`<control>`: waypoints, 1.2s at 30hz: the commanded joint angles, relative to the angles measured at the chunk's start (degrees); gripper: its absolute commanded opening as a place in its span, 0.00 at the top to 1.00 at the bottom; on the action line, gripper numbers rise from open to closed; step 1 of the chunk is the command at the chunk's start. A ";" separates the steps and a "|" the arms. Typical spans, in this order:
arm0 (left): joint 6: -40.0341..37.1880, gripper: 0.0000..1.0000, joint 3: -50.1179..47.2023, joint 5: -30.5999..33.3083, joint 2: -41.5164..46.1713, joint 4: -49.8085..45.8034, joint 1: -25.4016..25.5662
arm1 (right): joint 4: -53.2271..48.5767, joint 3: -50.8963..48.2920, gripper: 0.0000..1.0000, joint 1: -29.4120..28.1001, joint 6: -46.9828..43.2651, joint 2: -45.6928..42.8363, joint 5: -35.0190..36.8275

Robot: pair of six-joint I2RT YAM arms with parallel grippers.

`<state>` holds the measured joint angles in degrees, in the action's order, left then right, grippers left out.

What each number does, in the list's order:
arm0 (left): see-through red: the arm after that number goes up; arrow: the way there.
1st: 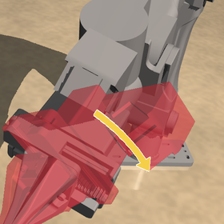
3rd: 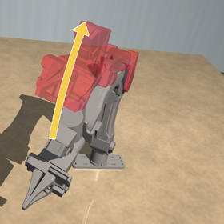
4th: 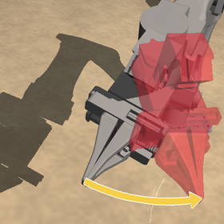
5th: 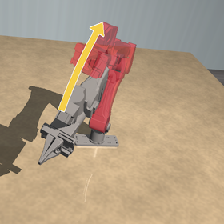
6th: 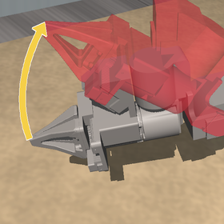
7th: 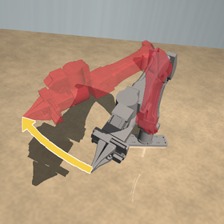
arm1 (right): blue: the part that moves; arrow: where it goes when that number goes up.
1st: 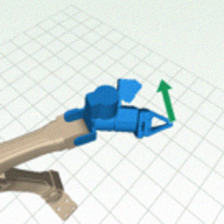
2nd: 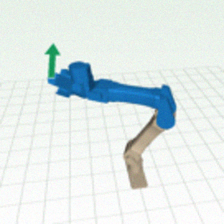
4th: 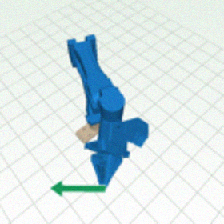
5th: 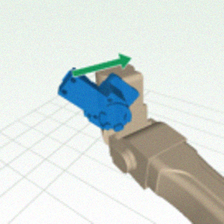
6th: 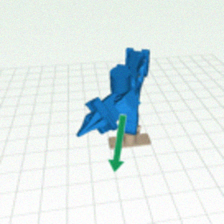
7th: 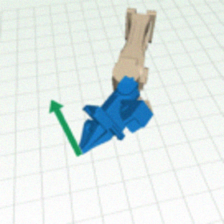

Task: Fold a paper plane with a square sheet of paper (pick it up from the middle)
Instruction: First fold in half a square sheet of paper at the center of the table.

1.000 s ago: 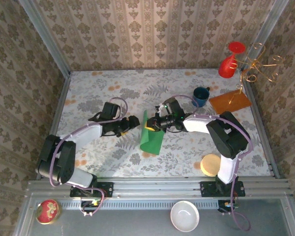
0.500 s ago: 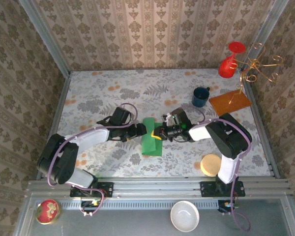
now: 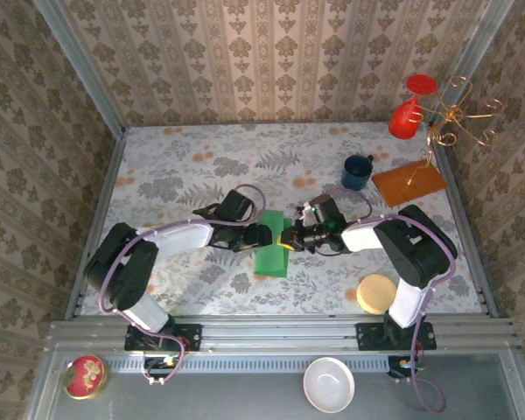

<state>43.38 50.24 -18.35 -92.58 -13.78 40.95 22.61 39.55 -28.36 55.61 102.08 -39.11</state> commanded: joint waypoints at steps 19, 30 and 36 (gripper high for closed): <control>0.07 0.65 3.84 1.39 -9.25 -5.78 1.05 | -12.78 0.88 0.71 1.15 -1.37 -6.89 5.84; -5.79 0.63 4.93 4.02 -14.07 -8.31 3.07 | -31.46 1.86 0.62 2.25 -5.18 -19.52 20.34; -8.36 0.61 6.73 6.72 -17.38 -12.29 4.90 | -30.88 2.81 0.62 2.26 -4.14 -20.44 21.74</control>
<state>38.13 59.18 -13.23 -102.80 -24.45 43.48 -5.91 40.84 -26.39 51.99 82.96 -20.32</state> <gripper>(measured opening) 0.386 0.378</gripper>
